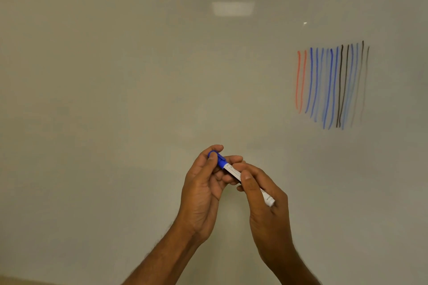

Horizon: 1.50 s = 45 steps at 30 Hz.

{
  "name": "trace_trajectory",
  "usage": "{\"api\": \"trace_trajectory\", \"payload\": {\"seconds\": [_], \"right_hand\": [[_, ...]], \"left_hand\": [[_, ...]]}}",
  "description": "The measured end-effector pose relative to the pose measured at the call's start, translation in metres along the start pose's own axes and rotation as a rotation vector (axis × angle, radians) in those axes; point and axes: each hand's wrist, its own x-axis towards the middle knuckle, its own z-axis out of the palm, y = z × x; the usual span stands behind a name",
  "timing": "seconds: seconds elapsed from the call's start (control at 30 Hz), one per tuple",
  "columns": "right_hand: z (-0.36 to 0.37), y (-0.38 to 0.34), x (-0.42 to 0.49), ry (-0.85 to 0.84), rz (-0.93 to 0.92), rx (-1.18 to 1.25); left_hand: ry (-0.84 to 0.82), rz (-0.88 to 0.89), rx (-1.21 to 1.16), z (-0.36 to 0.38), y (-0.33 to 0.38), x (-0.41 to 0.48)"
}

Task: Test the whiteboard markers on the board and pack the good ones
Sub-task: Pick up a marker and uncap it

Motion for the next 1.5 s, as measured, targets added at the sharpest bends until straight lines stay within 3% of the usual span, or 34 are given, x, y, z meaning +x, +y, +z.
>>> {"api": "trace_trajectory", "payload": {"seconds": [0.3, 0.63, 0.87, 1.0, 1.13, 1.37, 1.5], "right_hand": [[0.034, 0.034, -0.013, -0.014, 0.129, 0.016], [0.058, 0.069, -0.047, -0.205, 0.244, -0.034], [0.081, 0.115, -0.09, -0.468, 0.146, -0.399], [0.101, 0.155, -0.125, -0.539, 0.104, -0.594], [0.118, 0.19, -0.163, -0.567, 0.076, -0.65], [0.14, 0.251, -0.234, -0.69, 0.015, -0.688], [0.152, 0.28, -0.276, -0.783, -0.021, -0.73]], "left_hand": [[0.101, -0.004, -0.046, -0.043, -0.002, -0.009], [0.182, -0.035, 0.16, -0.128, -0.002, -0.033], [0.313, -0.03, 0.534, -0.199, -0.02, -0.076], [0.374, -0.042, 0.724, -0.244, -0.029, -0.107], [0.432, -0.087, 0.944, -0.294, -0.036, -0.143], [0.42, -0.263, 1.603, -0.392, -0.054, -0.229], [0.416, -0.372, 1.723, -0.439, -0.064, -0.279]]}}
